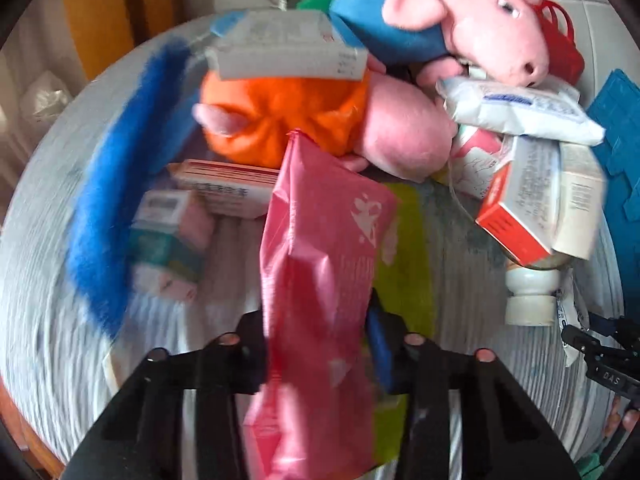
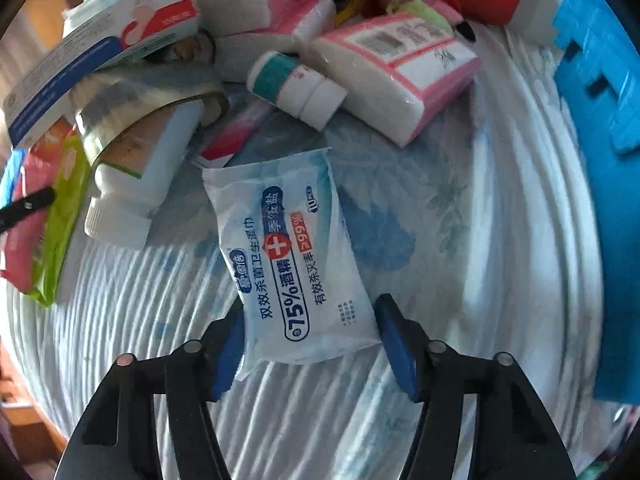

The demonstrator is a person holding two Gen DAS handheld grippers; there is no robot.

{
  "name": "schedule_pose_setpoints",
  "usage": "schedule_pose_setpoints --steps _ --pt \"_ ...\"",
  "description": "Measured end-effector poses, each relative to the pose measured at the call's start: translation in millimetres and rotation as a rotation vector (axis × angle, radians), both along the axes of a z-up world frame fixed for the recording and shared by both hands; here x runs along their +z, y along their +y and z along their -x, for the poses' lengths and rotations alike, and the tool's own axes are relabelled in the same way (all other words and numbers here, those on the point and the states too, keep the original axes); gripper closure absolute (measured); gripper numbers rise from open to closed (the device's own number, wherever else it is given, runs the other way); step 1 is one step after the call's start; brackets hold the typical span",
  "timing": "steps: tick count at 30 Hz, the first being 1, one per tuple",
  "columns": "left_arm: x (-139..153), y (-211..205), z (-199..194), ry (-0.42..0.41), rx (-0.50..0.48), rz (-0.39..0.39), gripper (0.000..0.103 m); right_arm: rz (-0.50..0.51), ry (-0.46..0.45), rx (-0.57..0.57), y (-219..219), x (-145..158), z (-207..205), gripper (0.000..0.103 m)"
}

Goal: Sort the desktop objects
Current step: 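Grasp the pink wipes pack with the left tool while the right tool grasps the white wipes packet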

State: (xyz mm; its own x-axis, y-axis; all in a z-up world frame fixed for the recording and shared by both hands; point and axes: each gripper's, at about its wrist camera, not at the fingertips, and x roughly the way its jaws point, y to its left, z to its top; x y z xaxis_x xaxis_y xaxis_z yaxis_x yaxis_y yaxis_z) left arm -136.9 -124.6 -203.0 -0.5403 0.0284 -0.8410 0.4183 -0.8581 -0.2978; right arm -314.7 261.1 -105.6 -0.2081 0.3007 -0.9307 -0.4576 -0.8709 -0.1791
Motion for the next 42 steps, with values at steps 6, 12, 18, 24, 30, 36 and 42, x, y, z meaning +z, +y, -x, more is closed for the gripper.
schedule_pose_setpoints --steps 6,12,18,24,30,36,42 --pt "42.5 7.1 -38.5 0.08 0.056 0.081 0.08 -0.018 0.075 0.022 -12.1 38.8 -18.5 0.052" --pt "94.2 24.0 -64.2 0.181 0.083 0.146 0.081 -0.061 0.225 0.051 9.0 89.0 -25.4 0.052" --pt "175.5 55.0 -78.1 0.326 0.092 0.241 0.081 -0.142 0.394 0.083 27.8 130.6 -35.1 0.052" --pt "254.4 110.0 -72.6 0.515 0.044 0.302 0.081 -0.261 0.575 0.071 52.8 203.3 -74.2 0.052" --pt "318.4 183.1 -51.9 0.651 -0.051 0.308 0.081 -0.409 0.672 0.012 72.7 271.4 -135.3 0.052" --pt "375.4 274.7 -15.7 0.769 -0.179 0.265 0.081 -0.513 0.694 -0.092 118.1 312.6 -203.6 0.052" --pt "435.7 377.6 23.8 0.867 -0.262 0.281 0.081 -0.548 0.671 -0.2 181.2 336.5 -267.6 0.052"
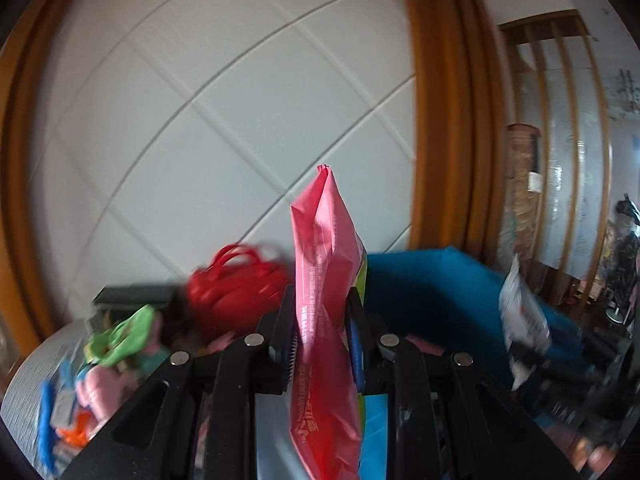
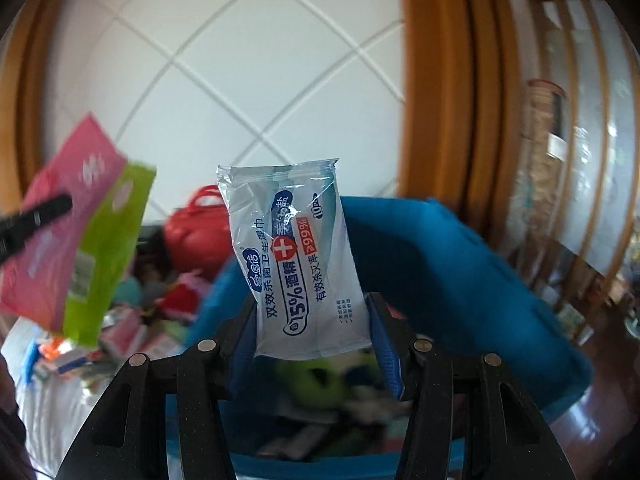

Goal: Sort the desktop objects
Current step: 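Lower the pink pack and white packet into the blue bin, opening both tools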

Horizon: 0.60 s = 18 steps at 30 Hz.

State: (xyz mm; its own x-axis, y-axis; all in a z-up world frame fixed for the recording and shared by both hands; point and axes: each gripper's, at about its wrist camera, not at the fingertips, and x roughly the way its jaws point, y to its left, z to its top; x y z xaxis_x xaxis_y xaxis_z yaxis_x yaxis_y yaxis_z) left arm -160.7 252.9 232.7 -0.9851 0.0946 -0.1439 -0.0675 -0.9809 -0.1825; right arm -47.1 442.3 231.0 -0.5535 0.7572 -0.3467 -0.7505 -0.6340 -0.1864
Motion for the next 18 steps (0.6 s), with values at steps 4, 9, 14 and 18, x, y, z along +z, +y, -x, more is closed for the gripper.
schedule_pose_setpoints --steps 4,9,14,18 --pt "20.3 60.3 26.8 -0.015 -0.056 0.004 0.081 -0.01 -0.014 -0.05 33.5 10.0 -29.9 0.052" --pt "12.0 126.2 63.0 -0.122 -0.114 0.028 0.081 -0.023 -0.055 -0.117 72.8 9.0 -50.5 0.051" --pt "-14.5 161.6 93.0 -0.266 -0.136 0.047 0.081 -0.006 -0.109 -0.162 106.7 -6.5 -49.3 0.051" --pt "-28.3 181.5 103.5 -0.351 -0.151 0.093 0.081 -0.013 -0.152 -0.174 121.2 -17.0 -41.2 0.051"
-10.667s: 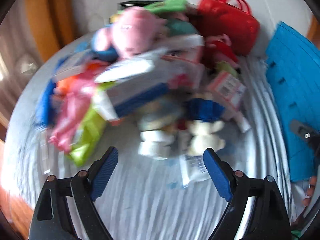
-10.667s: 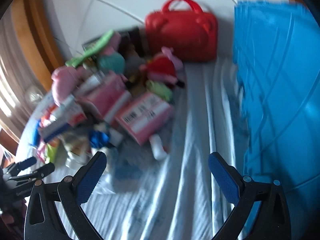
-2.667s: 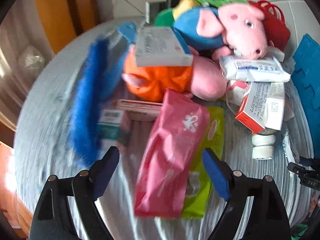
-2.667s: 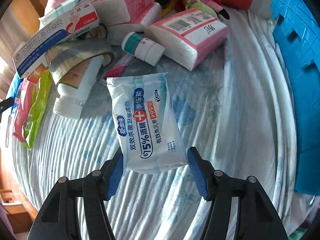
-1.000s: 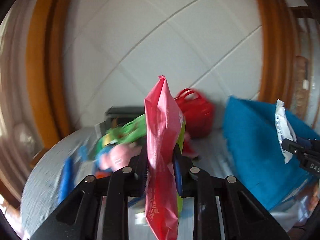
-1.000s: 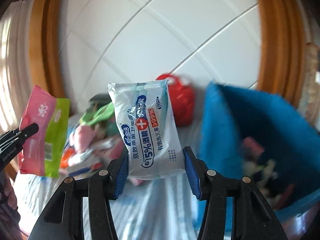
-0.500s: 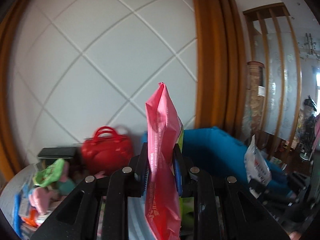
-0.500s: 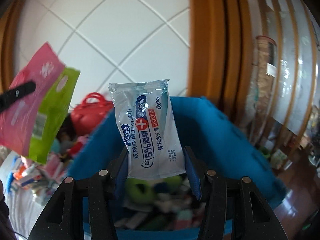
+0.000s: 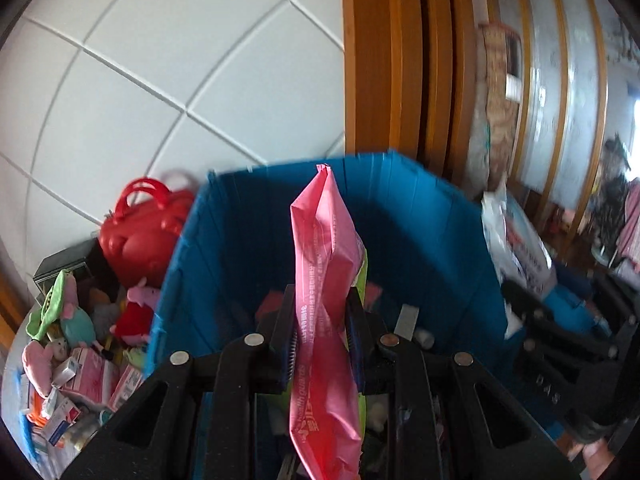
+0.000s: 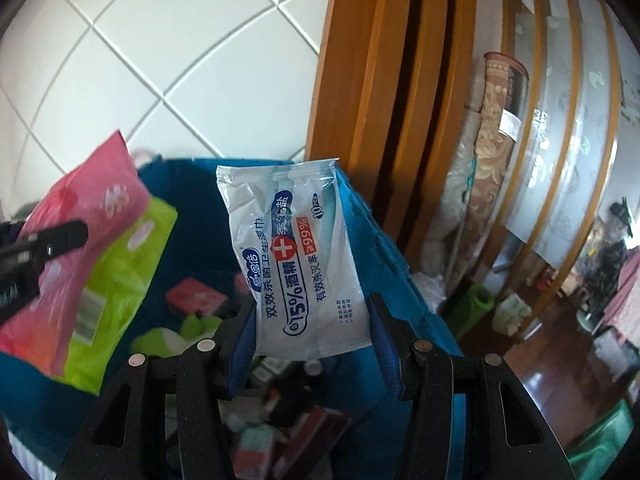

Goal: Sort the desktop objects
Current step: 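Lower the pink pack and white packet into the blue bin, opening both tools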

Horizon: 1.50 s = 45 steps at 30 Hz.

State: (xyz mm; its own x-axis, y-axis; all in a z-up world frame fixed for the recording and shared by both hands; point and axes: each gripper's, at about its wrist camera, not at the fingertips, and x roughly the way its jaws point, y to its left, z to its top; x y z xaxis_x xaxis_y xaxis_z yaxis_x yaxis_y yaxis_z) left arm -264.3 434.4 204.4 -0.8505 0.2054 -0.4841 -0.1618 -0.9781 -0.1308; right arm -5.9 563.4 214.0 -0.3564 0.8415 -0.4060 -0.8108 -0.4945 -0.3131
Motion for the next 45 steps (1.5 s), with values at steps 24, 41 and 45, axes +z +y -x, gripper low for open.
schedule_pose_setpoints --steps 24,41,45 --pt "-10.3 17.0 12.1 -0.083 -0.027 0.08 0.039 0.035 -0.021 -0.024 10.5 -6.2 5.7 0.028" --pt "-11.7 14.3 5.7 -0.052 -0.01 0.069 0.039 0.037 0.03 -0.054 12.1 -4.8 -0.1 0.0" --pt "-10.5 9.4 2.7 -0.032 -0.006 0.05 0.039 0.019 0.052 -0.066 10.1 -3.9 -2.9 0.0"
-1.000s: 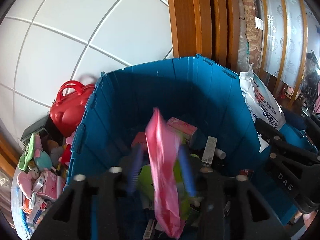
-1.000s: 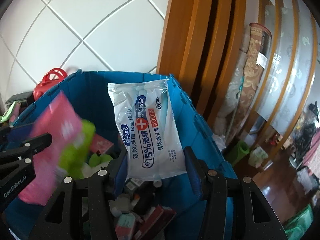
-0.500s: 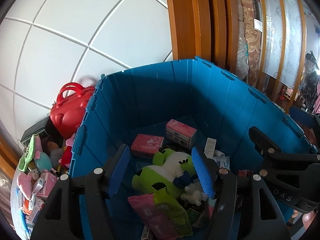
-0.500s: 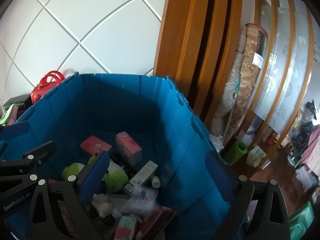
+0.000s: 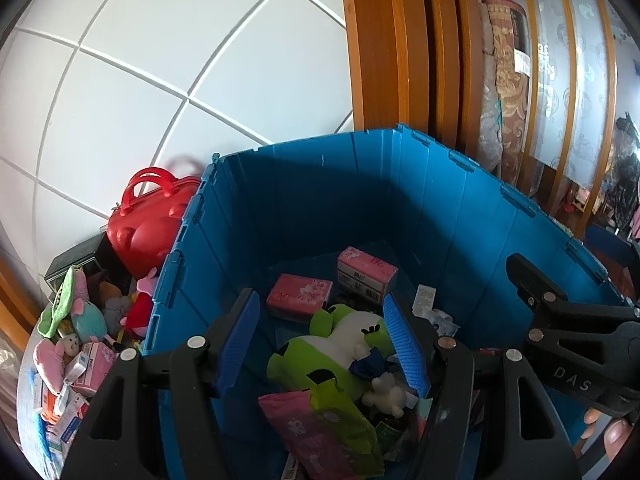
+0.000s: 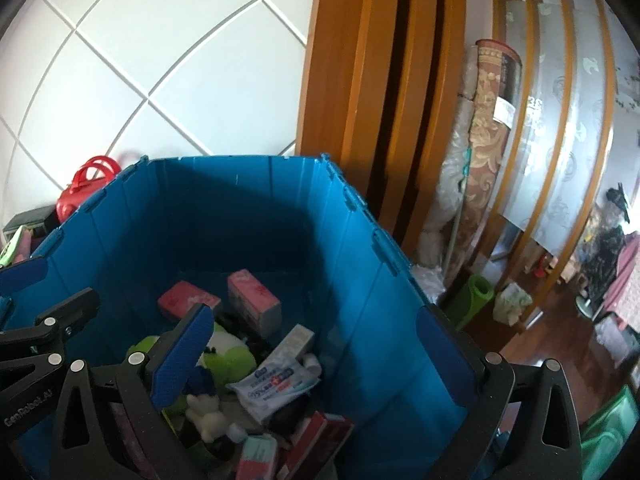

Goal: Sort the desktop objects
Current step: 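Lower the pink pack and white packet into the blue bin, opening both tools, then move both tools back to the pile on the bed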

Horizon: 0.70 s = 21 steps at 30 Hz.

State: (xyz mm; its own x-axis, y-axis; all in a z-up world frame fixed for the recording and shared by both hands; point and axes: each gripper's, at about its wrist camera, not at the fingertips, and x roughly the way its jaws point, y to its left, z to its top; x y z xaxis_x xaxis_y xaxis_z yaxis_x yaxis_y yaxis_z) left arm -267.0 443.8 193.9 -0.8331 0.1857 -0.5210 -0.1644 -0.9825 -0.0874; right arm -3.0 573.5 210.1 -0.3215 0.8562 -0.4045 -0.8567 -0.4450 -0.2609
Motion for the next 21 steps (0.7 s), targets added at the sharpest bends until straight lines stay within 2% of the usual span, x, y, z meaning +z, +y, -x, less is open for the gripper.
schedule_pose_setpoints --steps 6,11,17,21 --pt "0.8 -28.2 -25.1 0.05 0.022 -0.097 0.039 0.007 0.019 0.0 1.3 0.5 -2.8 0.0" --pt "9.6 -59.5 -60.3 0.126 0.063 -0.092 0.039 0.026 0.021 0.023 1.2 -1.0 -1.4 0.0" --pt "12.9 -121.2 -101.7 0.223 0.165 -0.128 0.019 0.02 0.092 0.07 -22.9 5.6 -2.9 0.0" --pt "-3.1 -165.7 -111.0 0.22 0.239 -0.14 0.018 -0.037 0.14 0.18 -71.5 23.1 15.0 0.0"
